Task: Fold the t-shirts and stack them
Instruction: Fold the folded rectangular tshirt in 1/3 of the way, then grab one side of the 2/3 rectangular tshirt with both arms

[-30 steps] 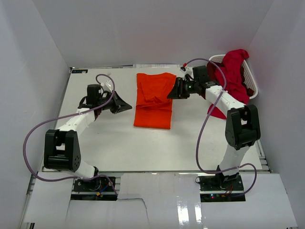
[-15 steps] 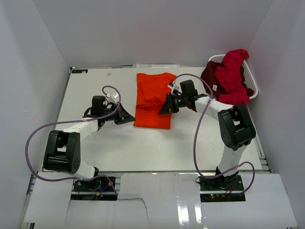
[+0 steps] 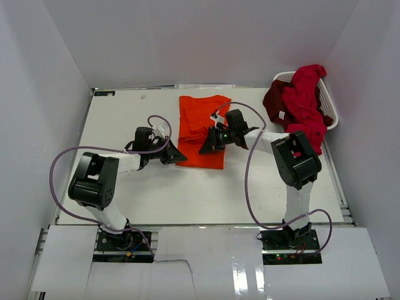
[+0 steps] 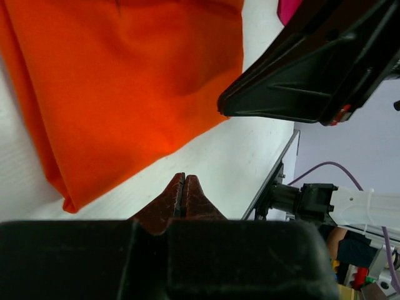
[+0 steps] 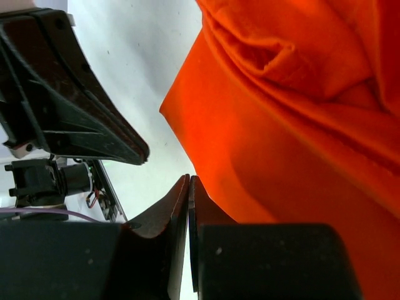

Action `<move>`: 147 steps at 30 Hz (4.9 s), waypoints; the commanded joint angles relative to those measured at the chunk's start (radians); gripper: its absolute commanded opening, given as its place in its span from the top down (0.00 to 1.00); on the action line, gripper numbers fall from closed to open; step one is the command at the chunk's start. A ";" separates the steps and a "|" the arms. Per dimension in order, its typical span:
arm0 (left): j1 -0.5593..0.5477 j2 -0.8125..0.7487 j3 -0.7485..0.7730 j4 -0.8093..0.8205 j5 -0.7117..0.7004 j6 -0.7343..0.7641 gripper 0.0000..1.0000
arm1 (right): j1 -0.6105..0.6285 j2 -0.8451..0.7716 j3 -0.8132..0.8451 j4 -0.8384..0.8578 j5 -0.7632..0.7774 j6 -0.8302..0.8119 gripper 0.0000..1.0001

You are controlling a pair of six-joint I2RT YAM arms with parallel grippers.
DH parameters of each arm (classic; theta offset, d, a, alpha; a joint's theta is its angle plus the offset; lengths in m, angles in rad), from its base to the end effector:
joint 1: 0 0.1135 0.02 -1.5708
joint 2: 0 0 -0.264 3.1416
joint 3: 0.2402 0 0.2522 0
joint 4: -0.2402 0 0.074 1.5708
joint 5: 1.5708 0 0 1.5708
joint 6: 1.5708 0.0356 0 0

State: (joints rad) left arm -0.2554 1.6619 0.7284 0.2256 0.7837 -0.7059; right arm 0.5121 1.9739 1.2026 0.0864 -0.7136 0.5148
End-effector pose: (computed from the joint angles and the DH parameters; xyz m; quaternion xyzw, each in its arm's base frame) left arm 0.2969 -0.1035 0.1507 -0.0318 0.8540 -0.4863 0.1823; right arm 0.3540 0.2257 0.1648 -0.1486 0.8468 0.4721 0.1948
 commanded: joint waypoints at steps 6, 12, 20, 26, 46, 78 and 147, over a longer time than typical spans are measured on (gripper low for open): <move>-0.034 0.074 0.006 0.196 -0.089 -0.061 1.00 | 0.006 0.042 0.060 0.078 0.005 0.007 0.92; -0.074 0.159 0.042 0.270 -0.097 -0.086 1.00 | 0.008 0.069 0.069 0.096 0.002 0.013 0.92; -0.094 0.210 0.037 0.282 -0.135 -0.092 1.00 | 0.012 0.111 0.089 0.136 0.006 0.027 0.92; -0.099 0.199 -0.017 0.276 -0.199 -0.076 1.00 | 0.019 0.137 0.083 0.168 0.037 0.021 0.92; -0.122 0.236 -0.055 0.271 -0.218 -0.061 1.00 | 0.032 0.243 0.167 0.205 0.221 -0.067 0.92; -0.142 0.095 -0.052 0.213 -0.185 -0.070 1.00 | -0.141 0.124 0.794 -0.264 0.206 -0.213 0.68; 0.022 -0.068 -0.126 -0.031 -0.301 0.020 0.11 | -0.142 -0.181 -0.508 0.285 0.151 0.137 0.92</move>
State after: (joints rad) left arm -0.2386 1.5749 0.6159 0.2127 0.4938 -0.6964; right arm 0.3725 1.7760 0.6956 0.3649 -0.5762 0.6632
